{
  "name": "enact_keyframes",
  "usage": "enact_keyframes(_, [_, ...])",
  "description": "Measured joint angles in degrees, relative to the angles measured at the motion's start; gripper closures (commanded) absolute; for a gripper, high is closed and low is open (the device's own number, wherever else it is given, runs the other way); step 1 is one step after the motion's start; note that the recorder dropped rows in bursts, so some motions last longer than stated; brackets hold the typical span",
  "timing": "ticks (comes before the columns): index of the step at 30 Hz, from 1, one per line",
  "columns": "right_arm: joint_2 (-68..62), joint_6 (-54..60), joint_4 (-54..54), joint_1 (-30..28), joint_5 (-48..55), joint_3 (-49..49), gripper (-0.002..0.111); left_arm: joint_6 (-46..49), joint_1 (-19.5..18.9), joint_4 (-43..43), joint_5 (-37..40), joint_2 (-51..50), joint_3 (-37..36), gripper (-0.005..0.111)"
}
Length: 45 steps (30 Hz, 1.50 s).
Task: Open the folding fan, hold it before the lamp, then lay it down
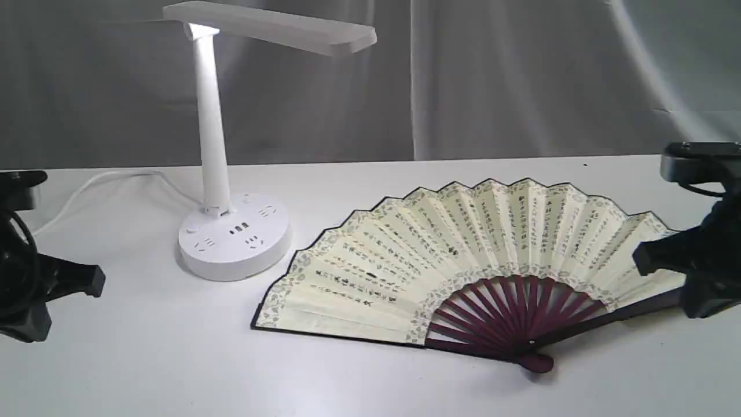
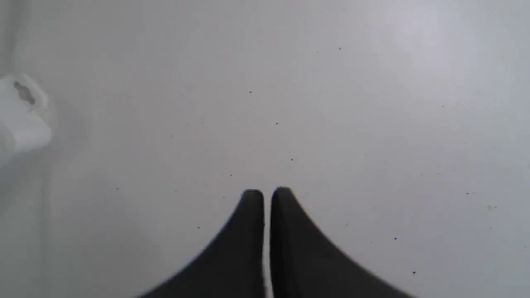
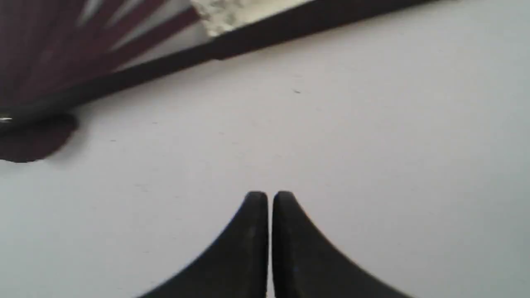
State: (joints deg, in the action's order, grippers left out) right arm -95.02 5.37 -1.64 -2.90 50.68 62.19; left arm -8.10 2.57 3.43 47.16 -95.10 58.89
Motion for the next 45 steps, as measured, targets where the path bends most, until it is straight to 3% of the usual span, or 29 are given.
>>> enact_keyframes(5, [0.0, -4.2, 5.76, 0.0, 0.97, 0.0, 0.108, 0.21, 0.8, 0.6, 0.0, 0.0, 0.0, 0.107])
enact_keyframes(18, [6.97, -4.41, 6.36, 0.0, -0.14, -0.28, 0.108, 0.35, 0.8, 0.6, 0.0, 3.1, 0.0, 0.107])
enact_keyframes(32, [21.46, -1.69, 6.5, 0.0, -1.46, -3.18, 0.108, 0.62, 0.8, 0.6, 0.81, 21.28, -0.13, 0.107])
enact_keyframes(45, [36.75, -1.34, 6.73, 0.0, -0.34, -3.93, 0.108, 0.62, 0.8, 0.6, -5.1, 43.71, -7.09, 0.107])
